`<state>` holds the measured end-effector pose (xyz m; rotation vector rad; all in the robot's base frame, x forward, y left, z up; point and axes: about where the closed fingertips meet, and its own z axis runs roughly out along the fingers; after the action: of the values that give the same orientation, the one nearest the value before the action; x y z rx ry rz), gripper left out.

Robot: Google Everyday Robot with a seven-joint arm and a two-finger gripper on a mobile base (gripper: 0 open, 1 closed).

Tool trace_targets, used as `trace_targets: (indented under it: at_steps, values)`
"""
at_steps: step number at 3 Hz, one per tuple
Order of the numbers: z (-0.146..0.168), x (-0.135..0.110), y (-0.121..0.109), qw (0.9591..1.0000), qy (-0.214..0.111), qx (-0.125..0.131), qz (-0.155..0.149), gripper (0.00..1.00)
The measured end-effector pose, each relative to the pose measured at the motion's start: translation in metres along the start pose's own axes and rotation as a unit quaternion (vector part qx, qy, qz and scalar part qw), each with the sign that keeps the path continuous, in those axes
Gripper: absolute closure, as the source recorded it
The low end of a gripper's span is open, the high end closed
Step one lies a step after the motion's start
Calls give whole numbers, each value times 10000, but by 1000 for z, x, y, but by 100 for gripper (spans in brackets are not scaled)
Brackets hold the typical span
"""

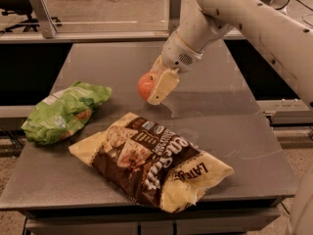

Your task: Move apple near brown chip bag

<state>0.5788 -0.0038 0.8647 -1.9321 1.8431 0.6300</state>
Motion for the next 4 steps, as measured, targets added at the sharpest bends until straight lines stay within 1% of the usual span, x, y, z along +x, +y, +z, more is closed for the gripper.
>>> trace_targets:
  at_steps: [1, 2, 3, 4]
  values:
    - [16, 11, 21, 9997, 94, -240, 18, 100]
    - [24, 10, 33, 9991, -41, -337, -258, 82]
    - [24, 10, 33, 9991, -44, -340, -266, 58]
    - [26, 9, 33, 9990, -47, -347, -273, 36]
